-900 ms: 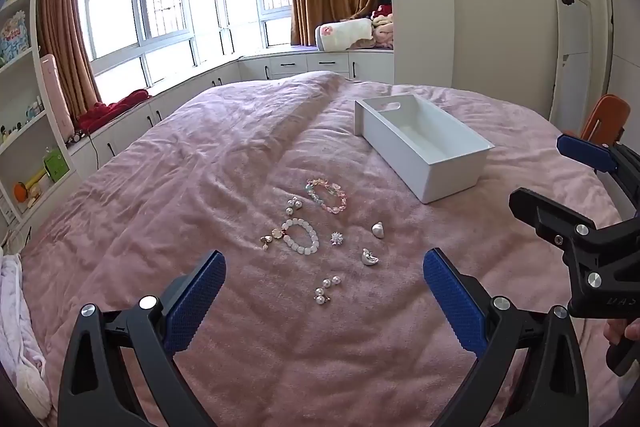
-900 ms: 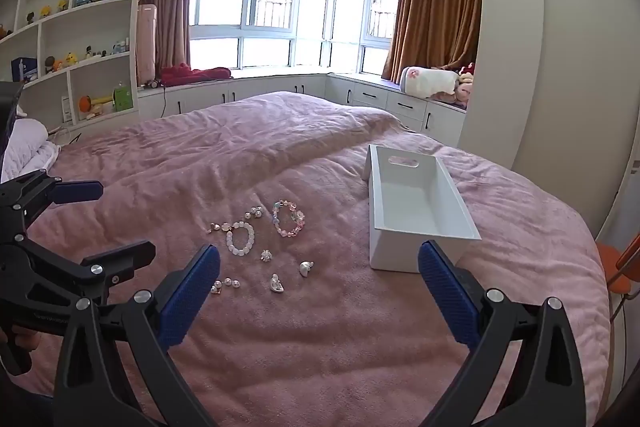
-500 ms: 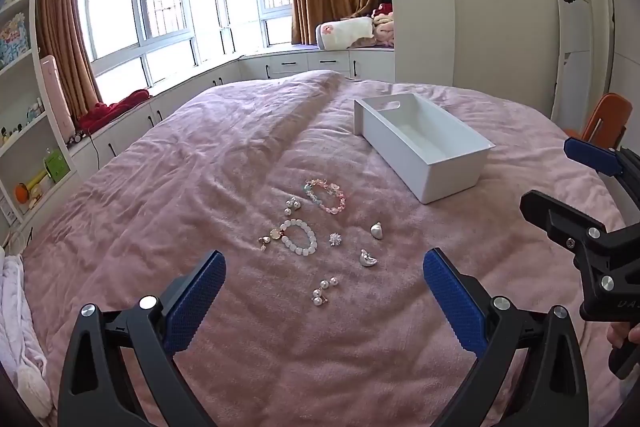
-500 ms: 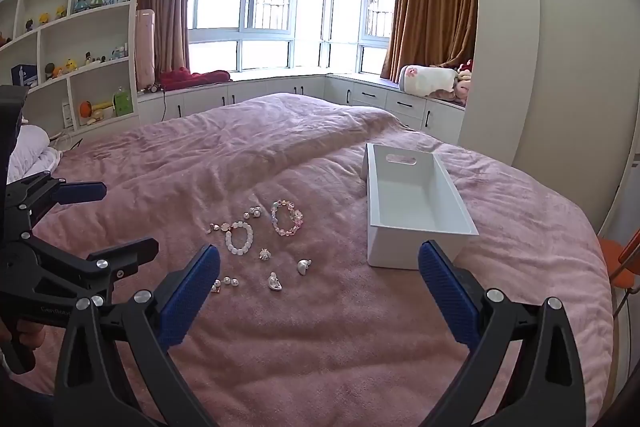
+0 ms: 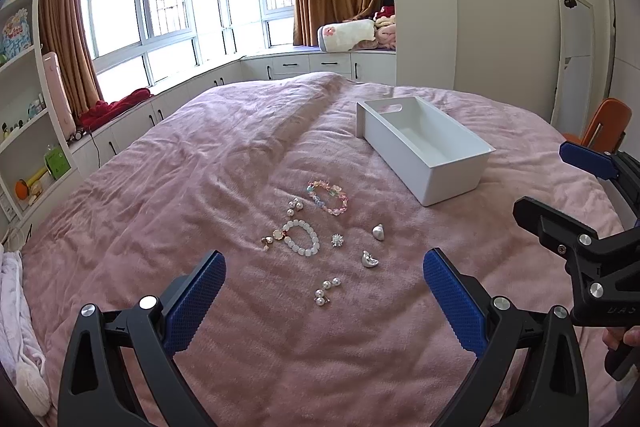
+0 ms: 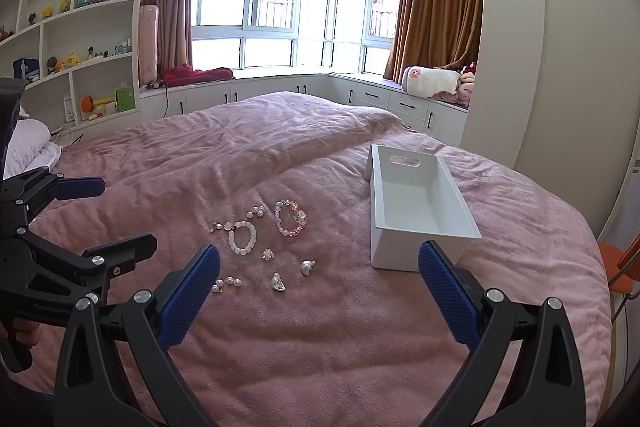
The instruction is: Organize jewelry
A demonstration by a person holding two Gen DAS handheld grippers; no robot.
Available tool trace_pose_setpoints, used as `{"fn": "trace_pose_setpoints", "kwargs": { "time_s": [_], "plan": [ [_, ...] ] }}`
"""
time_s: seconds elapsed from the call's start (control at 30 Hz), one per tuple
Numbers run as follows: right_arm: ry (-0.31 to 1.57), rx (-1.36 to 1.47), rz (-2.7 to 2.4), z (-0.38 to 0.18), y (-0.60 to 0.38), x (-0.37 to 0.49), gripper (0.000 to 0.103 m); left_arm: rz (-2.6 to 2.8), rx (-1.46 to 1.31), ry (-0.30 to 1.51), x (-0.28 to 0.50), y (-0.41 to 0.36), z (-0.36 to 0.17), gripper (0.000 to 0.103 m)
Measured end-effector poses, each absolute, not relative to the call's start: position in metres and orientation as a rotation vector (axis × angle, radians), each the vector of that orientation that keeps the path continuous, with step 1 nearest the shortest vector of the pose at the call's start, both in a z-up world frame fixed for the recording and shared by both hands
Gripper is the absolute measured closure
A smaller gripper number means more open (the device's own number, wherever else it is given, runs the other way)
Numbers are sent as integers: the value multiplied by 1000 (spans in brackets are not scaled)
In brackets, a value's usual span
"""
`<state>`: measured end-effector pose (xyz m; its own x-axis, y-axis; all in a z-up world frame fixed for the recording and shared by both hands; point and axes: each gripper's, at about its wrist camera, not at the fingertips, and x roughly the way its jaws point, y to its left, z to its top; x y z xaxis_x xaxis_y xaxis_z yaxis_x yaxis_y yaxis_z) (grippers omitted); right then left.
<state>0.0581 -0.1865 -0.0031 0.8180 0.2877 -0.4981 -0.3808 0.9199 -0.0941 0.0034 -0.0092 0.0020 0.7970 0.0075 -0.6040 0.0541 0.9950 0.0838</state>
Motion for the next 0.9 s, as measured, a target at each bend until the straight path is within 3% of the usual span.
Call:
{"fn": "trace_pose_setpoints", "kwargs": {
  "time_s": [0.9],
  "plan": [
    [504, -179, 365, -4, -191, 61, 5, -24, 85, 643, 1, 4, 3, 3]
  ]
}}
